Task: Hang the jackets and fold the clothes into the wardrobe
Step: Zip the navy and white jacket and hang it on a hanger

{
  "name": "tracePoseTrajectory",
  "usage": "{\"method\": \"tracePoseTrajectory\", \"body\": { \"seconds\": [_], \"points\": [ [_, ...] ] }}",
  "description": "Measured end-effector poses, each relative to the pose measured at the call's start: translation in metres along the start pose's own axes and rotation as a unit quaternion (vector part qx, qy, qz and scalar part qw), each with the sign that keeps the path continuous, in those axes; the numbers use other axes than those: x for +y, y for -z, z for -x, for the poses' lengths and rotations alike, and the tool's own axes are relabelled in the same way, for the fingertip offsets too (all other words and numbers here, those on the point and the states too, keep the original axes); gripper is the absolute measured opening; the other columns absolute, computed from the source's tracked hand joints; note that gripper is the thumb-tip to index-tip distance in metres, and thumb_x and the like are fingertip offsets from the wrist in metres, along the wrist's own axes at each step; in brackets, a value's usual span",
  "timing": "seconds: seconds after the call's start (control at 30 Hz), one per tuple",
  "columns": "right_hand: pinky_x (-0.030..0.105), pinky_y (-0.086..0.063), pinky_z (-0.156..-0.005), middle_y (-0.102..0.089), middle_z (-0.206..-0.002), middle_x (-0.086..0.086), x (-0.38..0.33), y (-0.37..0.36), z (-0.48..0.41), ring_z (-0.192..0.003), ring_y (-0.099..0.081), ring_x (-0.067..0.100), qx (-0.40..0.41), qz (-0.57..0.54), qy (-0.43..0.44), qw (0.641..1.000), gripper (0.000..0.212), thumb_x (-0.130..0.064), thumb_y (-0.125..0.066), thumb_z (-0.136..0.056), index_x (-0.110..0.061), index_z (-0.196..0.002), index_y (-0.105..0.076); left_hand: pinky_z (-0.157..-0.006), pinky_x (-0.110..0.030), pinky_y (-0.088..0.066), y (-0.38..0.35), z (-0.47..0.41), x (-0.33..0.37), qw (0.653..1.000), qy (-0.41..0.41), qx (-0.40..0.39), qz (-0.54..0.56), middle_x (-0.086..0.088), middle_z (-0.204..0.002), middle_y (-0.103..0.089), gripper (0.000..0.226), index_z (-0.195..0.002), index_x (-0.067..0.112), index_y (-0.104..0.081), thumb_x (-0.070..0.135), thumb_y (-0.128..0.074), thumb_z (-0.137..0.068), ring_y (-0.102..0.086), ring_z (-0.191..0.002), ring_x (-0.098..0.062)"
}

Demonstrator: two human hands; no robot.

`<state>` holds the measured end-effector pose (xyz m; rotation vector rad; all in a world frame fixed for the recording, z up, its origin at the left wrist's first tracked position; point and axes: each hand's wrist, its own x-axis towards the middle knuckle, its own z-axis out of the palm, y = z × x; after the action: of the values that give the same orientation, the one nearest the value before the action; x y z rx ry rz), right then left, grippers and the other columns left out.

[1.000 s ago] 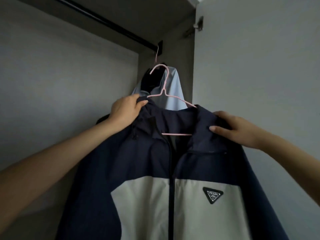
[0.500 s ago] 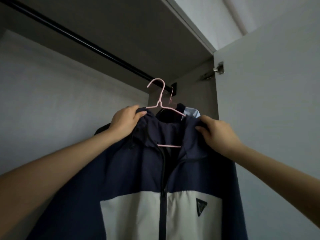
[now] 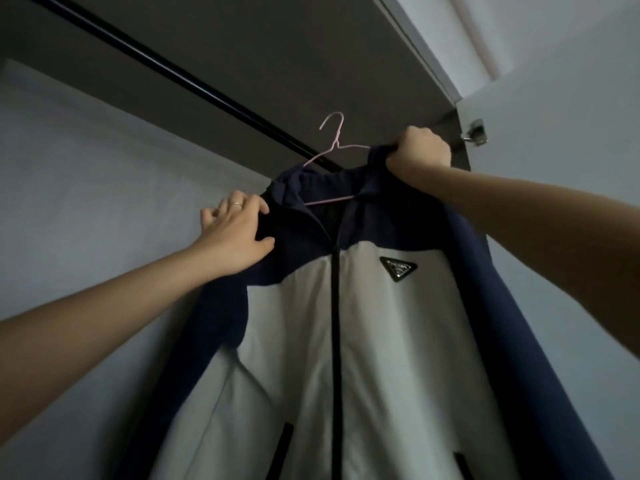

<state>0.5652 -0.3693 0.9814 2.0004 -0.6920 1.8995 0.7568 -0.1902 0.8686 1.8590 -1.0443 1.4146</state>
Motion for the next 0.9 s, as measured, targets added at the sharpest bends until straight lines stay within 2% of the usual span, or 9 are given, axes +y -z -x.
{"method": "tracePoseTrajectory", "body": {
  "seconds": [0.23,0.43,0.53,0.57,0.6,0.67,0.77,0.83,0.9],
  "points": [
    [0.034,-0.045,-0.08,-0.062,-0.118,0.017,-0.074,-0.048,-0.012,-0.108,-0.06,0.034,-0.045,-0.011,-0.002,0.999,0.026,-0.014,-0.055,-0.09,-0.001,-0.112,-0.061,-0.1,-0.034,-0.019,0.001,0.026,-0.029,1.0,0.026,-0.011,0.008,0.0,-0.123,-0.035,0.042,-0.121,0.025,-0.041,0.037,-0.059,-0.085,-0.033,-0.123,-0.019],
    [0.038,-0.046,-0.083,-0.061,-0.117,0.021,-0.054,-0.077,0.006,-0.108,-0.059,0.039,-0.075,0.056,0.044,0.995,0.027,-0.009,-0.05,-0.091,-0.001,-0.114,-0.062,-0.098,-0.034,-0.024,-0.01,0.039,-0.041,0.999,0.027,-0.041,0.023,0.001,-0.121,-0.038,0.03,-0.114,0.026,-0.049,0.035,-0.058,-0.087,-0.038,-0.121,-0.018],
    [0.038,-0.045,-0.08,-0.062,-0.117,0.022,-0.037,-0.074,0.011,-0.106,-0.059,0.039,-0.068,0.071,0.091,0.991,0.031,-0.023,-0.049,-0.095,-0.006,-0.118,-0.059,-0.096,-0.034,-0.04,-0.035,0.044,-0.04,0.991,0.018,-0.075,0.109,0.004,-0.107,-0.046,0.005,-0.093,0.029,-0.057,0.027,-0.057,-0.089,-0.053,-0.107,-0.019],
    [0.039,-0.044,-0.079,-0.061,-0.117,0.021,-0.033,-0.071,0.012,-0.107,-0.058,0.039,-0.071,0.068,0.098,0.99,0.036,-0.033,-0.048,-0.096,-0.006,-0.12,-0.055,-0.094,-0.032,-0.043,-0.046,0.045,-0.036,0.986,0.014,-0.081,0.147,0.002,-0.105,-0.049,0.006,-0.091,0.029,-0.059,0.023,-0.057,-0.089,-0.057,-0.103,-0.02],
    [0.039,-0.042,-0.078,-0.061,-0.118,0.021,-0.028,-0.067,0.014,-0.108,-0.057,0.04,-0.078,0.059,0.098,0.99,0.043,-0.041,-0.045,-0.097,-0.006,-0.121,-0.051,-0.093,-0.029,-0.043,-0.059,0.045,-0.028,0.98,0.015,-0.085,0.182,-0.002,-0.109,-0.051,0.01,-0.095,0.026,-0.062,0.019,-0.057,-0.09,-0.057,-0.103,-0.022],
    [0.041,-0.04,-0.08,-0.058,-0.121,0.023,-0.024,-0.06,0.017,-0.11,-0.055,0.042,-0.093,0.014,0.073,0.993,0.046,-0.047,-0.037,-0.097,-0.007,-0.119,-0.043,-0.099,-0.03,-0.039,-0.08,0.035,-0.013,0.976,0.02,-0.072,0.207,-0.008,-0.127,-0.046,0.029,-0.12,0.018,-0.06,0.015,-0.057,-0.092,-0.05,-0.116,-0.024],
    [0.04,-0.037,-0.082,-0.053,-0.126,0.025,-0.008,-0.052,0.023,-0.113,-0.052,0.043,-0.131,-0.013,0.058,0.99,0.032,-0.031,-0.037,-0.097,-0.006,-0.117,-0.039,-0.111,-0.045,-0.025,-0.099,0.014,0.014,0.985,-0.005,-0.049,0.168,0.001,-0.152,-0.026,0.051,-0.143,0.025,-0.038,0.022,-0.054,-0.094,-0.025,-0.14,-0.02],
    [0.041,-0.039,-0.085,-0.052,-0.127,0.026,0.006,-0.049,0.028,-0.114,-0.052,0.043,-0.151,-0.018,0.051,0.987,0.031,-0.022,-0.041,-0.096,-0.004,-0.122,-0.038,-0.112,-0.045,-0.014,-0.108,0.0,0.029,0.988,-0.028,-0.057,0.139,0.003,-0.153,-0.029,0.05,-0.143,0.026,-0.032,0.03,-0.049,-0.096,-0.02,-0.143,-0.014],
    [0.043,-0.043,-0.089,-0.054,-0.126,0.024,0.02,-0.048,0.032,-0.113,-0.053,0.042,-0.148,-0.03,0.046,0.987,0.035,-0.021,-0.045,-0.097,-0.006,-0.127,-0.038,-0.112,-0.046,-0.011,-0.117,-0.007,0.04,0.986,-0.013,-0.072,0.153,-0.001,-0.138,-0.048,0.047,-0.136,0.021,-0.029,0.037,-0.047,-0.096,-0.039,-0.133,-0.016]
  ]
}}
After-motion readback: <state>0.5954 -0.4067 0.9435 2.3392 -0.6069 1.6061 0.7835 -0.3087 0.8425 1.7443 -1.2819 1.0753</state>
